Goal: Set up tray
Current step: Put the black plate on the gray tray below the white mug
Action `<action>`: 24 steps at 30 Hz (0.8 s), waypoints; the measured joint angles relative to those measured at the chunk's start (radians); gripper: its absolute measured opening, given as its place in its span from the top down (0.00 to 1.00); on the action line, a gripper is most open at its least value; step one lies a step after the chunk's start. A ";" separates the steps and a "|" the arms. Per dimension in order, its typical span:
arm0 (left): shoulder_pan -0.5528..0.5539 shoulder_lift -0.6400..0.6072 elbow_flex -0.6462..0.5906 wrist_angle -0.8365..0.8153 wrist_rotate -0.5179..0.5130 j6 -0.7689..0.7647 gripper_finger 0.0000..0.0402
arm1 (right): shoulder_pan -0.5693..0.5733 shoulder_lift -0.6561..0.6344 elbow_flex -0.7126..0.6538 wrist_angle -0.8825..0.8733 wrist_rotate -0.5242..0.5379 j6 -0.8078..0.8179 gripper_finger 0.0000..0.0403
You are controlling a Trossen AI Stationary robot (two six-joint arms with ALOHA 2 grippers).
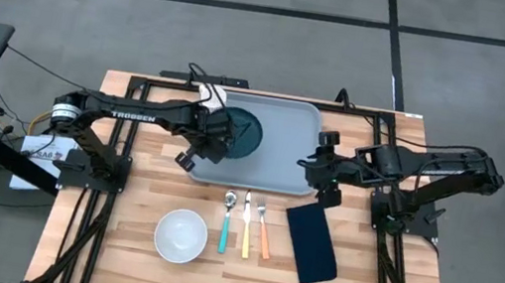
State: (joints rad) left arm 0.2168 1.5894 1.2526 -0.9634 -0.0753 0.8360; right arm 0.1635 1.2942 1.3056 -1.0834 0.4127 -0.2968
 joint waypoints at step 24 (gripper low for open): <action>-0.063 0.000 -0.279 0.298 -0.056 -0.016 1.00 | 0.000 0.001 0.000 -0.042 -0.032 0.048 0.57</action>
State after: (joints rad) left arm 0.1539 1.5898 0.9734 -0.6652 -0.1318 0.8200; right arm 0.1635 1.2949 1.3056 -1.1255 0.3802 -0.2492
